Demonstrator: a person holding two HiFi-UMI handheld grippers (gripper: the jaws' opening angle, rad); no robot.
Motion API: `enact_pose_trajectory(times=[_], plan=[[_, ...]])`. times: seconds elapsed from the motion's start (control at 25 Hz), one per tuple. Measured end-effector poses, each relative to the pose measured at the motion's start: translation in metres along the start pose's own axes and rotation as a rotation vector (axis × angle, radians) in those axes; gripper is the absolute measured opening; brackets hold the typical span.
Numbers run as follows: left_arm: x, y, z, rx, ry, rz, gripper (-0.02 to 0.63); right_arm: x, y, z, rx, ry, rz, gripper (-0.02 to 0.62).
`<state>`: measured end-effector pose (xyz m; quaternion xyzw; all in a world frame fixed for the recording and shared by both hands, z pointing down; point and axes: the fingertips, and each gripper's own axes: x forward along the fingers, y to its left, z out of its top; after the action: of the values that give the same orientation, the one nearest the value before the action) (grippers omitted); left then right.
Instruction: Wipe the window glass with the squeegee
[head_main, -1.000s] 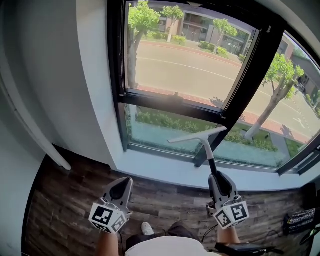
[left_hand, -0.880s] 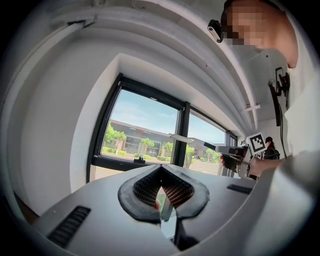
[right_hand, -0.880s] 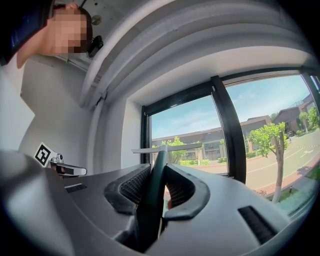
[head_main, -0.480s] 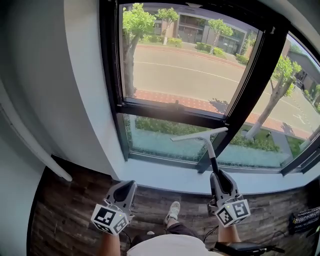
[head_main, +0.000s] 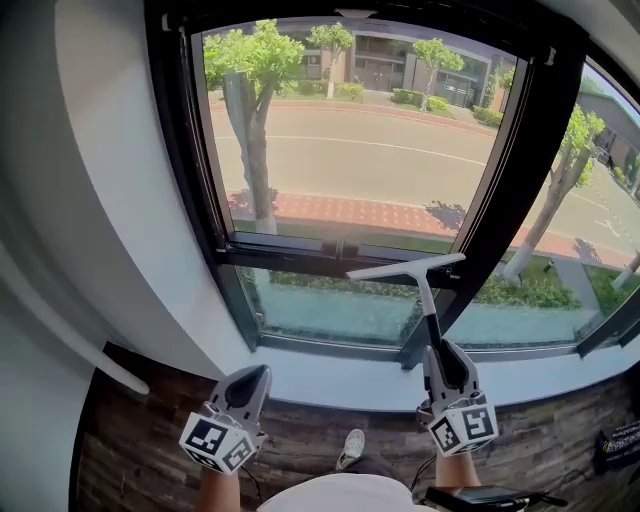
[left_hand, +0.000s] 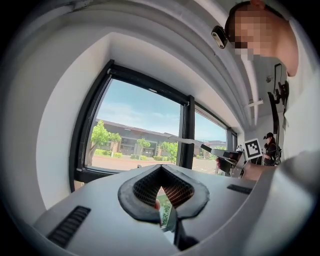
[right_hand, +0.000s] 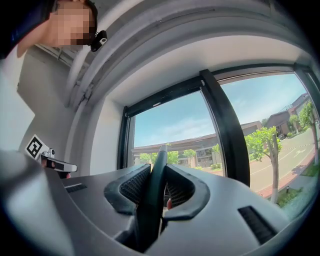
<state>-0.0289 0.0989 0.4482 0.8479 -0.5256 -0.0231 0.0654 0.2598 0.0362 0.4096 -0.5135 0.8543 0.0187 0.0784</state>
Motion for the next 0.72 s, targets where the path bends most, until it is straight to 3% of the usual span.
enact_pose_trajectory(times=[0.4, 0.72], plan=[[0.172, -0.032, 0.049, 0.096, -0.041, -0.082, 0.018, 0.027, -0.134, 0.027, -0.091, -0.075, -0.157, 0.100], [0.240, -0.030, 0.061, 0.101, -0.057, -0.150, 0.018, 0.052, -0.153, 0.036, -0.133, -0.091, -0.188, 0.100]])
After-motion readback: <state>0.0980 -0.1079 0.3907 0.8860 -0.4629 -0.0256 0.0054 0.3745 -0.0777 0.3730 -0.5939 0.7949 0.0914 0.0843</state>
